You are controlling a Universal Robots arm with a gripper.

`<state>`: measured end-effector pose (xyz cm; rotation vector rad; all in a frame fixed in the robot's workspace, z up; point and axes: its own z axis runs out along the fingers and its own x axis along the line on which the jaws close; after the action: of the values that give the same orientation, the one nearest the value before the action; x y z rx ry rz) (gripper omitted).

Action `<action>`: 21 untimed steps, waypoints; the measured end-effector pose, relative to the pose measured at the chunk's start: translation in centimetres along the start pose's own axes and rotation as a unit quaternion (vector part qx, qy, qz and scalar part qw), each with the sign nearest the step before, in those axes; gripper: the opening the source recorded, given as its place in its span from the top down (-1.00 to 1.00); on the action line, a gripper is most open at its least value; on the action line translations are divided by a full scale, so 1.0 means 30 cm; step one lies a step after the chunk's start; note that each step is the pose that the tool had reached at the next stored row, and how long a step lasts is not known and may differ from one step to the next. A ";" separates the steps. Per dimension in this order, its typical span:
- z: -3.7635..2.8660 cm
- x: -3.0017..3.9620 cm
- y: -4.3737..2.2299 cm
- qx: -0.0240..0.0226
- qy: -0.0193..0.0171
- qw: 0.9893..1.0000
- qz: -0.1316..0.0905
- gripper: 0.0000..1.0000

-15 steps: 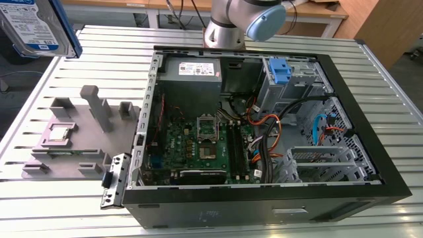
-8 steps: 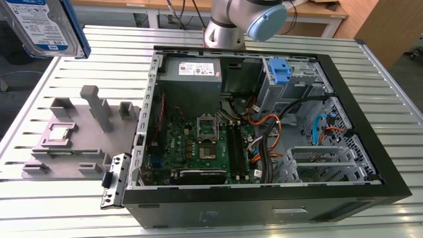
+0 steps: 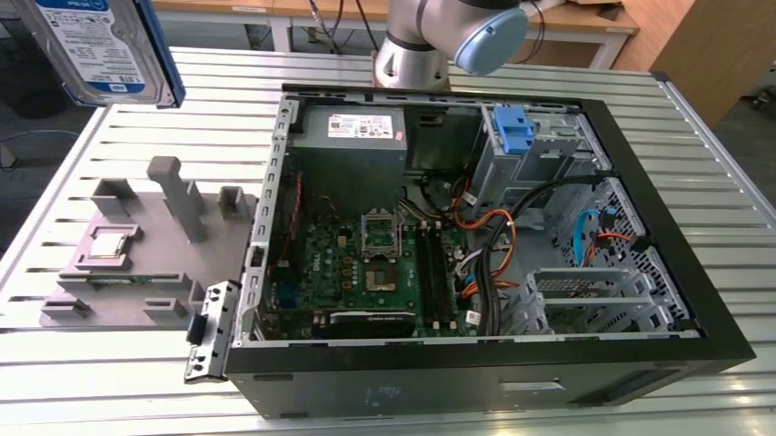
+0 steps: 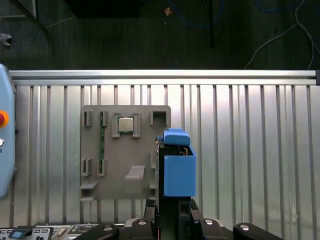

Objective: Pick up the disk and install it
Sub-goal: 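Pick up the disk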

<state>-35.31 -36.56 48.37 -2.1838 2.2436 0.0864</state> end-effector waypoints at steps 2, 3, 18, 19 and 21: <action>0.000 0.000 -0.016 0.000 0.000 1.000 0.000 0.31; -0.001 -0.001 -0.025 0.000 0.000 1.000 0.000 0.31; -0.004 -0.004 -0.150 0.000 0.000 1.000 0.000 0.31; -0.004 -0.004 -0.158 0.000 0.000 1.000 0.000 0.31; -0.005 -0.005 -0.174 0.000 0.000 1.000 0.000 0.31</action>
<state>-30.08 -36.55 48.35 -2.1838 2.2436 0.0864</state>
